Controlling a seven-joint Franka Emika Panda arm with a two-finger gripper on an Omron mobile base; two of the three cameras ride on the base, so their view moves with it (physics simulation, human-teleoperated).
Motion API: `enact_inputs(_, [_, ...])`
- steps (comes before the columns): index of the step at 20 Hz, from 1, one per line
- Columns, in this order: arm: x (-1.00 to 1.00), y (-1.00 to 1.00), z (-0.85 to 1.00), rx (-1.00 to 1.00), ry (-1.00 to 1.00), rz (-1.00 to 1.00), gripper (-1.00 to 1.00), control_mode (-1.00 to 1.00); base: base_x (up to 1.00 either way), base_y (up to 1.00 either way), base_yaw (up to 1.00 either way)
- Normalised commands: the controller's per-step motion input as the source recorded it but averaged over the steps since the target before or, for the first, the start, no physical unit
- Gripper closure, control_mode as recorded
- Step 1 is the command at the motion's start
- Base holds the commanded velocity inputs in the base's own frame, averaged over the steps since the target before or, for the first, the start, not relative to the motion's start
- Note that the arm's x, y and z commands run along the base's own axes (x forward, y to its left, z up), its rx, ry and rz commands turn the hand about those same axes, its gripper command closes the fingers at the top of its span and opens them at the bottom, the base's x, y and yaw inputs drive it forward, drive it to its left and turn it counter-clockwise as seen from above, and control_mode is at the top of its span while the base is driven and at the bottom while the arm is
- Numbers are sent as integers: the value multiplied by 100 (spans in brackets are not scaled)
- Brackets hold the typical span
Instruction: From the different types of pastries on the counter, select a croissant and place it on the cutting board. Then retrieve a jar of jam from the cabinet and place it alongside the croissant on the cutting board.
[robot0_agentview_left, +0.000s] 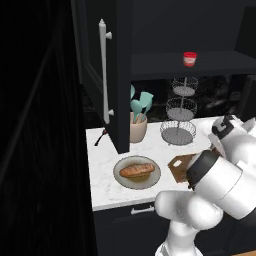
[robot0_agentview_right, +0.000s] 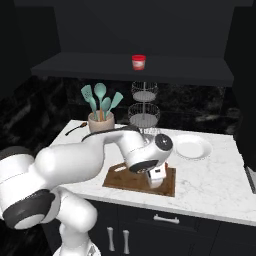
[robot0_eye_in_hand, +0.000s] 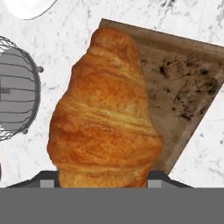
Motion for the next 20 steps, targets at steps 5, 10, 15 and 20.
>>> enact_inputs(5, [6,-32,-1,-10,31,4,100,-100,0,0,0])
enact_inputs(10, [27,-59,-18,0,30,7,100,-100,0,0,0])
enact_inputs(15, [44,-30,-24,1,26,6,100,-100,0,0,0])
enact_inputs(20, [6,-22,-56,10,6,6,100,-100,0,0,0])
